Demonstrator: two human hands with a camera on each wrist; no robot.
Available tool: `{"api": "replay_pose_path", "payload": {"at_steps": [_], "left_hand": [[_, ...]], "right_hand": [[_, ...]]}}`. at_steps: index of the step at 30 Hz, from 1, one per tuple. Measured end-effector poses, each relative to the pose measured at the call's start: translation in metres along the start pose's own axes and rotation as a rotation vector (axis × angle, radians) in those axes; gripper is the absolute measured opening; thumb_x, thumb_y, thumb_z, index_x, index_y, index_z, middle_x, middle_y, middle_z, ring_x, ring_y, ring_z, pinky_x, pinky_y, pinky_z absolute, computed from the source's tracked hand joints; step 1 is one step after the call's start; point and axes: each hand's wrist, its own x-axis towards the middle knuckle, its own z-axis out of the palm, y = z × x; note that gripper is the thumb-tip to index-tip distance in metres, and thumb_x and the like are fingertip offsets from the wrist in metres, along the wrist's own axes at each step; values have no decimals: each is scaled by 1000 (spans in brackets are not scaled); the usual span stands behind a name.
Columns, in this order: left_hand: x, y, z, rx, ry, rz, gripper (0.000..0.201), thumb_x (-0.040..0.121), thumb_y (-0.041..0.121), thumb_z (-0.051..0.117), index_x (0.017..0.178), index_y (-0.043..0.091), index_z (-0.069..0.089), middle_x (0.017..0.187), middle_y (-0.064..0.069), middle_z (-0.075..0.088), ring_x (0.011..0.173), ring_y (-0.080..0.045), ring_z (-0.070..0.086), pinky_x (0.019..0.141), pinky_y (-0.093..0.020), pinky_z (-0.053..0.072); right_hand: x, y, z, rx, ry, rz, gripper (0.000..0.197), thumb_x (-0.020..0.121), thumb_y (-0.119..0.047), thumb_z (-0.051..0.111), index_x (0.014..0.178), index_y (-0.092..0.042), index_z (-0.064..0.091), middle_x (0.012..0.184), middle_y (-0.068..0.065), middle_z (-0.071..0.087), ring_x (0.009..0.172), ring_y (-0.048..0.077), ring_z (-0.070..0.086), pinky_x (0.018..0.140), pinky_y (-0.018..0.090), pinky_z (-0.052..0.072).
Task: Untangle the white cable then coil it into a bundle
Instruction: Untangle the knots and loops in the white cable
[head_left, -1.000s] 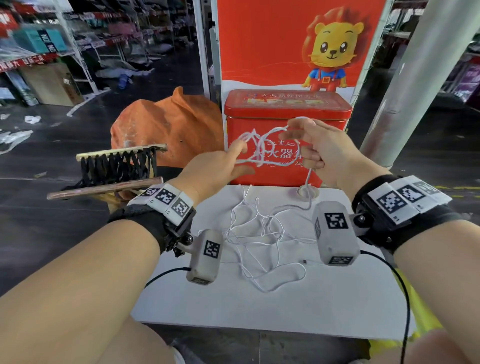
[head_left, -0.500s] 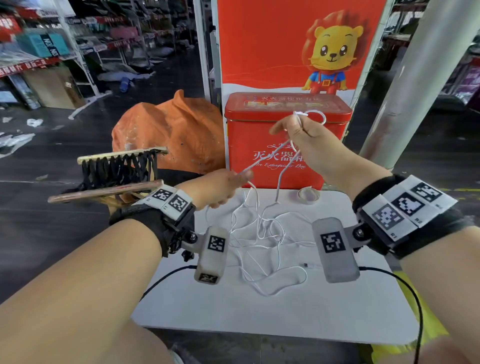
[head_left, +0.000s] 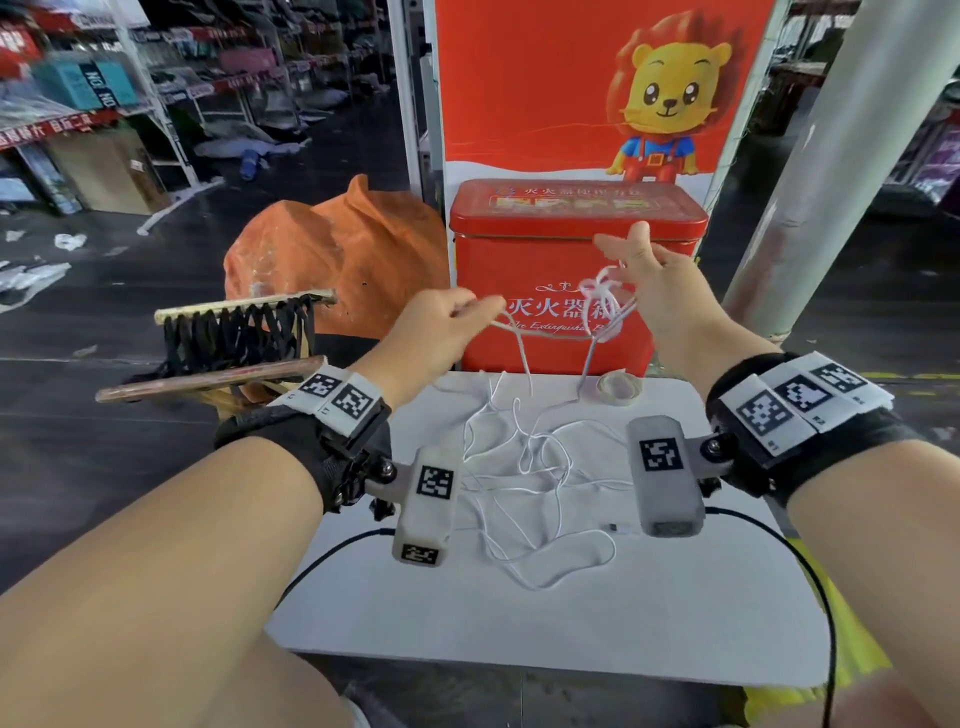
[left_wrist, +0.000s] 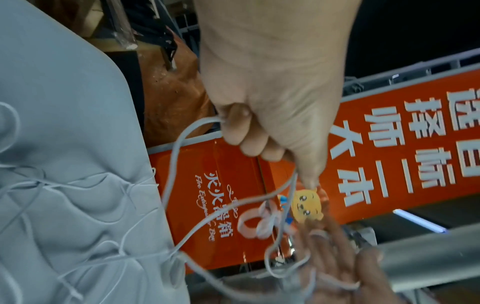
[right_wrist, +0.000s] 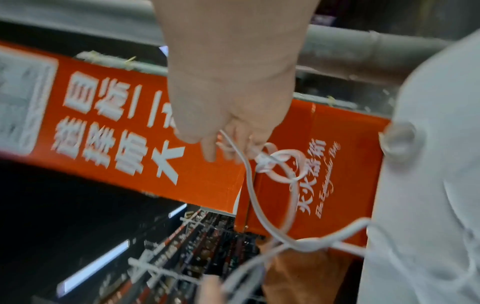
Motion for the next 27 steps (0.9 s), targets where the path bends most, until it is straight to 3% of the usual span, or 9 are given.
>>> {"api": "replay_pose_path", "payload": {"at_steps": [3,6,9,11,15,18,21,24,27], "left_hand": [[-4,3,12,136,-189,-37,34,94,35,55,75,7,56,36,12,30,33,-3,24,37,-16,21],[0,0,15,297,-209,-48,42,95,37,53,67,6,47,44,9,32,36,-5,28,38,-16,21],[4,-9,6,470,-125,-85,49,96,38,50,59,8,39,55,-1,33,48,-13,31,50,-27,23],[4,-14,-5,493,2,-140,49,98,38,46,57,12,36,56,-1,34,50,-15,33,51,-31,22],[9,-27,-30,124,380,-174,46,96,43,46,61,17,31,58,1,29,50,-16,27,56,-34,25],[11,-20,-37,-288,505,-196,40,97,42,46,67,20,33,56,3,24,40,-10,22,41,-26,21],[13,-9,-41,-434,548,-153,38,98,39,46,67,19,35,52,7,25,39,-8,21,36,-20,17],[15,-4,-45,-494,573,-116,38,98,40,46,67,20,36,50,8,26,40,-8,22,36,-21,19],[15,-2,-45,-531,591,-118,37,98,40,46,68,20,36,49,8,25,39,-7,21,35,-20,18]], "right_hand": [[-2,-8,2,533,-87,-3,40,100,-45,30,114,-25,61,117,-6,64,113,12,61,107,35,40],[-7,-26,4,784,-157,25,52,101,-44,20,110,-15,62,109,1,69,104,18,66,89,28,48],[-9,-29,3,840,-177,99,63,100,-46,25,74,-14,72,71,2,69,66,13,68,64,23,51],[-11,-24,-1,710,-190,161,63,99,-45,33,53,-17,66,53,-1,57,48,10,52,56,21,41],[-10,3,-13,-136,-282,241,57,98,-49,36,65,-12,63,54,0,57,50,14,46,54,23,36],[-1,31,-12,-339,-198,311,56,96,-51,33,84,-12,72,83,10,71,71,26,65,74,29,49],[4,43,-15,-268,-51,343,43,96,-39,42,108,-3,63,111,19,66,95,30,64,90,41,49],[1,43,-14,-459,-146,254,20,90,-25,61,92,-6,65,88,12,63,82,26,58,76,36,47],[-2,45,-14,-610,-155,214,22,84,-19,69,66,-11,61,60,4,62,58,20,58,67,34,52]]}}
